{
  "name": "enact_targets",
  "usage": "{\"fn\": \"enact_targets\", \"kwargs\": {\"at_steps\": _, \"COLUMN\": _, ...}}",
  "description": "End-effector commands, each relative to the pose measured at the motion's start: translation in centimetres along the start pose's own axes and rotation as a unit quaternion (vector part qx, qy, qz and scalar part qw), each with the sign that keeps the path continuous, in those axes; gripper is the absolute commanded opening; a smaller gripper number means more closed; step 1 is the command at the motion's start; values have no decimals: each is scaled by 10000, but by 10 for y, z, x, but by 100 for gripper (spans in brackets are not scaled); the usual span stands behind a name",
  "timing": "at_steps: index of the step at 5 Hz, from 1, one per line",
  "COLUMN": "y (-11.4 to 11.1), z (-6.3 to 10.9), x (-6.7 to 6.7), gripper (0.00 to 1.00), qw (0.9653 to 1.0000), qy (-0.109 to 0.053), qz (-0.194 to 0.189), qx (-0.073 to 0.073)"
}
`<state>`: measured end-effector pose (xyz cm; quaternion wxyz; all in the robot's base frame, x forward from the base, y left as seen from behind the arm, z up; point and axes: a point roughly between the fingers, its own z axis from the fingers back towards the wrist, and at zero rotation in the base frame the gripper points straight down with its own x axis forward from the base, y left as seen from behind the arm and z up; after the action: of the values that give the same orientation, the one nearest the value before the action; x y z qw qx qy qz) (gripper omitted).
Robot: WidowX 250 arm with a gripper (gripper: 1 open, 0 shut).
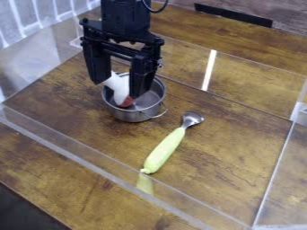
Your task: Move the green spoon to the left
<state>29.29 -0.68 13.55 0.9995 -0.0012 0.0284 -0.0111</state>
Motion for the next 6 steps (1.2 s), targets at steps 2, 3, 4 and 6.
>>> {"fn": "enact_targets", "kwargs": {"at_steps": 2, "y": -15, "z": -26, "x": -7, "gripper": 100, "qw": 9999, "qy": 117, "qz": 63, "qx": -37}}
{"fn": "enact_targets", "kwargs": {"at_steps": 3, "y": -32, "z": -41, "x": -5, "gripper": 100, "qw": 10000, "qy": 41, "qz": 65, "qx": -57}}
{"fn": "enact_targets", "kwargs": {"at_steps": 4, "y": -32, "z": -59, "x": 5, "gripper": 100, "qw": 9997, "qy": 15, "qz": 245, "qx": -67}}
{"fn": "enact_targets", "kwargs": {"at_steps": 6, "y": -36, "z": -89, "x": 16, "gripper": 100, "qw": 9989, "qy": 71, "qz": 465, "qx": -39}}
